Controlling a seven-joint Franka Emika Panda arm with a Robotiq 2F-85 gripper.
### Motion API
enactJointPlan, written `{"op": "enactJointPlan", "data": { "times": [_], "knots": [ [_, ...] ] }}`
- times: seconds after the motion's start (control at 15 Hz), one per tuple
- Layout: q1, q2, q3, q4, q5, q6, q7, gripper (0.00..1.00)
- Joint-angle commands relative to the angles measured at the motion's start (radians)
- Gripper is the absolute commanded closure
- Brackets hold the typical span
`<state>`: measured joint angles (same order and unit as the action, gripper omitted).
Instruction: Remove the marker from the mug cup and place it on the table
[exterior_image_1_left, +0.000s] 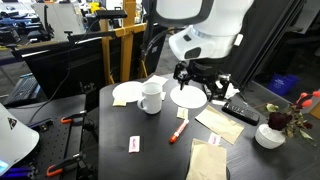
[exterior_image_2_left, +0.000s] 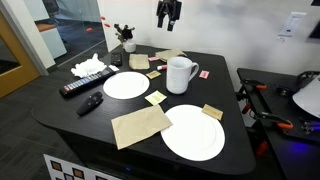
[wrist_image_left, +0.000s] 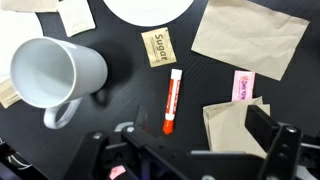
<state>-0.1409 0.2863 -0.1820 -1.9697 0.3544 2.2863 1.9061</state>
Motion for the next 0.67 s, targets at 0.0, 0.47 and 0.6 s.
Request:
{"op": "enactJointPlan", "data": {
  "times": [0.0,0.47,0.6],
  "knots": [
    [0.008,-0.159,-0.004,-0.111,-0.027,0.017,-0.003,0.00],
    [-0.005,-0.243,0.008,-0.138,-0.040,-0.001,0.000,0.00],
    [-0.006,-0.265,0.009,-0.155,-0.040,-0.003,0.000,0.00]
  ]
}}
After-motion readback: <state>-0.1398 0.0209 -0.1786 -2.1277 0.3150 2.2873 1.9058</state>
